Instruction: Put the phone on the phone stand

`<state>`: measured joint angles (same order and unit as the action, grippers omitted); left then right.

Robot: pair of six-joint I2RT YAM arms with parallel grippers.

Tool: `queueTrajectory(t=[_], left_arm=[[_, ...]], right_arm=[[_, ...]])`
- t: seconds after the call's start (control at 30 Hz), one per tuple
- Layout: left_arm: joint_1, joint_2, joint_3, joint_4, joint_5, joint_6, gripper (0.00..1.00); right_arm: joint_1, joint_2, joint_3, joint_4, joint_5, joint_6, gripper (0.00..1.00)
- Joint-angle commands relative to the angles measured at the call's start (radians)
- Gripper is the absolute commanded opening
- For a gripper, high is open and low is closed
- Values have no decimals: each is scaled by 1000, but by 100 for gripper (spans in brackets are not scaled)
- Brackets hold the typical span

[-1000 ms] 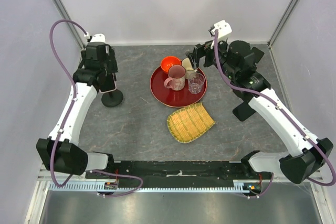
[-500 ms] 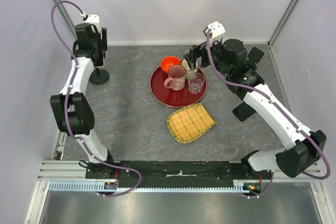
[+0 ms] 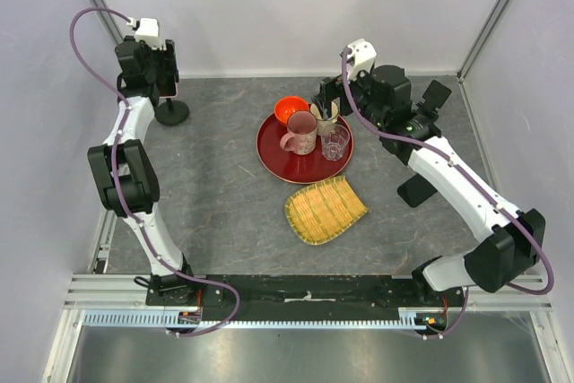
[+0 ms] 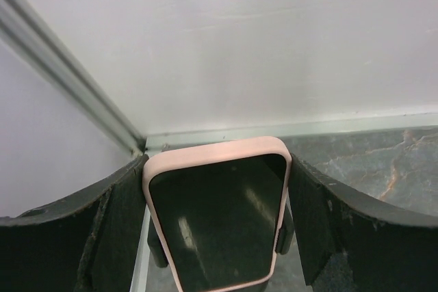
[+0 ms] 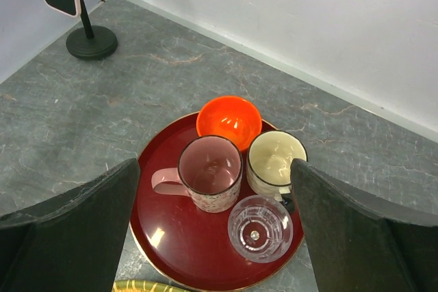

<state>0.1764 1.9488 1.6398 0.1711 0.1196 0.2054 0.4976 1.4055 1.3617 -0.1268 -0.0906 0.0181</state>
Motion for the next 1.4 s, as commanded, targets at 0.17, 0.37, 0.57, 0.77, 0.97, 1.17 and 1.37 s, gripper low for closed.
queueTrajectory(t=[0.17, 0.37, 0.57, 0.77, 0.97, 1.17, 1.37], left_arm=[[72, 67, 104, 434, 354, -64, 2], [77, 104, 156, 478, 368, -84, 2], [86, 182, 232, 467, 411, -100, 2], [95, 183, 195, 464, 488, -104, 2], [120, 179, 177, 468, 548, -192, 2], [120, 136, 71, 516, 453, -219, 48], [117, 114, 68, 435, 361, -207, 43]], right_arm=[[-11, 53, 48, 21, -8, 6, 98], [-11, 82, 68, 21, -28, 25, 98], [-11, 89, 70, 24, -24, 25, 98], [-13, 96, 73, 24, -28, 25, 98], [-13, 95, 70, 27, -35, 25, 98], [-13, 85, 63, 29, -37, 20, 98], [-13, 82, 62, 27, -40, 20, 98]])
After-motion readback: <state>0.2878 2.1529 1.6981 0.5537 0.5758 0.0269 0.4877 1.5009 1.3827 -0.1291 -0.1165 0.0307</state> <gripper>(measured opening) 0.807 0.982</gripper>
